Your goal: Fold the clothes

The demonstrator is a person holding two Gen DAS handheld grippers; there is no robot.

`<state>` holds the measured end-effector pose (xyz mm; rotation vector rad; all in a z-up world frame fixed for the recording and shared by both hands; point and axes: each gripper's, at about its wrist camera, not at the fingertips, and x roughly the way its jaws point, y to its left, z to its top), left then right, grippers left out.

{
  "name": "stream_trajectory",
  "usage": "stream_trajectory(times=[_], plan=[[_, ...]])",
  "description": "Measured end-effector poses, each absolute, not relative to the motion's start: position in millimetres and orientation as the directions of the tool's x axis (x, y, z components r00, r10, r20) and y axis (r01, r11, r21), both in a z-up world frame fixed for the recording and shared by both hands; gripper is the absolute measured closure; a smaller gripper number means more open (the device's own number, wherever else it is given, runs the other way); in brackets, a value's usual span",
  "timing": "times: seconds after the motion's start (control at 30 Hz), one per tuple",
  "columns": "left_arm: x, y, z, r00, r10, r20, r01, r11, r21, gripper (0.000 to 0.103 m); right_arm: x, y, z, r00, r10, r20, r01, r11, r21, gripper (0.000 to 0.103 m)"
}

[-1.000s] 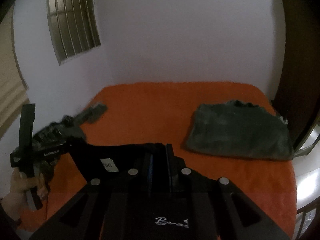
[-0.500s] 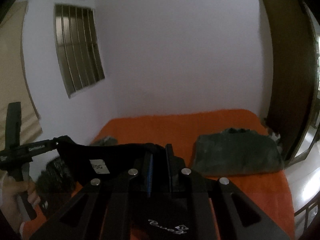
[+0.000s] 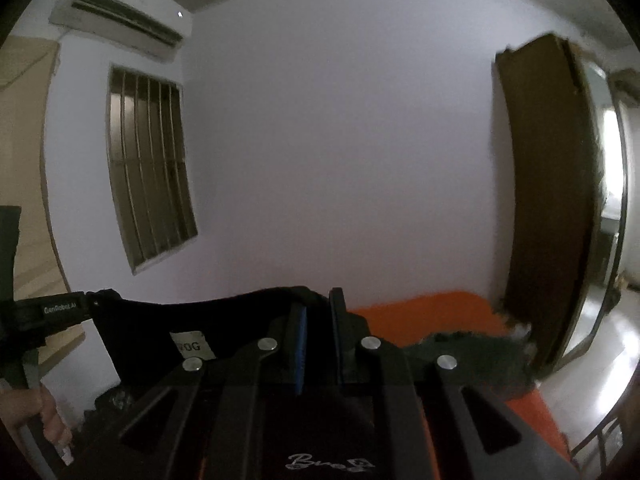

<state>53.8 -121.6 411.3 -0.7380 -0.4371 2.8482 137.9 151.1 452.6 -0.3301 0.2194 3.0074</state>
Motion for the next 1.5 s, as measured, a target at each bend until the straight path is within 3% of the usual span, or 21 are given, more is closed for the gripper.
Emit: stream_trajectory(times=[0.27, 0.33, 0.43, 0.6, 0.77, 1.0, 1.1, 1.37, 1.5], plan=[[109.7, -142.6, 463.2, -0.882, 0.269, -0.386, -0.117, -0.920, -0.375, 0.084, 194.1, 135.4, 517.4, -0.978, 0.068, -0.195, -0.102, -0.980, 0.170, 0.094], [116.4, -139.0, 472.9, -0.877, 0.249, -0.410, -0.119, -0.941, -0.316, 0.084, 203.3, 139.6, 529.7, -0.975, 0.039, -0.221, -0.086, -0.974, 0.209, 0.094], [111.6, -142.6, 471.8, -0.843, 0.302, -0.445, -0.133, -0.919, -0.371, 0.084, 206.4, 149.4, 538.5, -0.962, 0.009, -0.274, -0.085, -0.960, 0.266, 0.094], [74.5, -137.3, 446.4, -0.813, 0.289, -0.506, -0.104, -0.927, -0.361, 0.084, 165.7, 152.1, 527.4, -0.939, 0.023, -0.342, -0.107, -0.968, 0.228, 0.094], [-15.0, -139.3, 363.5, -0.733, 0.251, -0.632, -0.024, -0.938, -0.345, 0.084, 73.7, 156.9, 470.6, -0.890, 0.024, -0.455, -0.118, -0.976, 0.181, 0.094], [-178.9, -137.7, 203.7, -0.581, 0.178, -0.794, 0.060, -0.964, -0.260, 0.084, -137.1, 164.6, 325.0, -0.753, 0.021, -0.658, -0.099, -0.992, 0.081, 0.094], [-254.9, -141.4, 111.9, -0.486, 0.165, -0.858, 0.092, -0.967, -0.238, 0.084, -229.9, 163.4, 247.0, -0.677, -0.007, -0.736, -0.046, -0.998, 0.052, 0.094], [-352.0, -159.5, -68.7, -0.322, 0.205, -0.924, 0.162, -0.950, -0.267, 0.084, -373.2, 181.7, 66.3, -0.533, -0.093, -0.841, -0.011, -0.993, 0.116, 0.094], [-377.2, -168.6, -98.7, -0.308, 0.217, -0.926, 0.129, -0.955, -0.266, 0.083, -403.4, 196.2, 27.3, -0.497, -0.181, -0.848, 0.007, -0.979, 0.205, 0.094]])
